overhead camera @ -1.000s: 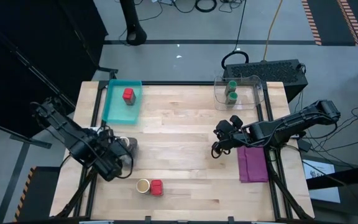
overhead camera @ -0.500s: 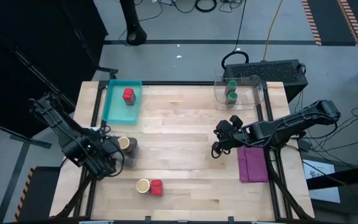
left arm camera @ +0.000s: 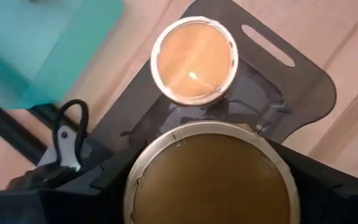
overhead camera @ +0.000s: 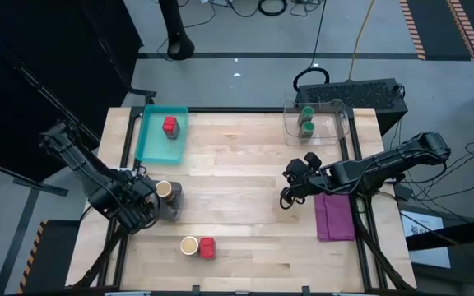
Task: Sort spices by type
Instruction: Put the top gold seasoning bottle into the black bin
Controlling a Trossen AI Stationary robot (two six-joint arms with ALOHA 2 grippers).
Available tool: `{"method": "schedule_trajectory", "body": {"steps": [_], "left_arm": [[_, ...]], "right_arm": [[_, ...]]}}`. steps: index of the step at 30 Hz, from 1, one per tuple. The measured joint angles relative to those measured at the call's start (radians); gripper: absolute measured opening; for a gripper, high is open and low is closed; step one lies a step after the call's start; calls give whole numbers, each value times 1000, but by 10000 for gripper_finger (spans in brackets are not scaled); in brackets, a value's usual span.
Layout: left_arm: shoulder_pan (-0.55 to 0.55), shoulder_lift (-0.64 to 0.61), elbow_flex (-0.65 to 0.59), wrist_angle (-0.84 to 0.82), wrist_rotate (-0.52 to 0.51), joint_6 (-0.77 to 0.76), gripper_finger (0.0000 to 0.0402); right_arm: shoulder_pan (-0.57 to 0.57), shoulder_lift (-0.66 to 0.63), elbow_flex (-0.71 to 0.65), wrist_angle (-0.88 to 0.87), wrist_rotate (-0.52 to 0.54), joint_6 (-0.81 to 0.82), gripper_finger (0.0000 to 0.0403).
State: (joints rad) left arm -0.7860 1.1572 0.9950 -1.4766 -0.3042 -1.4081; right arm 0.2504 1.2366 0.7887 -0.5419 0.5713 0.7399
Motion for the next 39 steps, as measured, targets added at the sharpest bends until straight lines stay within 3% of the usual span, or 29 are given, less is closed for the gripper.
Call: {"method": "schedule_trajectory", "body": {"steps": [24,39], "left_arm": [[0,-79,-296,295,-33,-79,279],[0,-80,-309,316,-57,-90,279]], "right_arm": [[0,0,0,0,0,0,0],[0,0,0,0,0,0,0]]}}
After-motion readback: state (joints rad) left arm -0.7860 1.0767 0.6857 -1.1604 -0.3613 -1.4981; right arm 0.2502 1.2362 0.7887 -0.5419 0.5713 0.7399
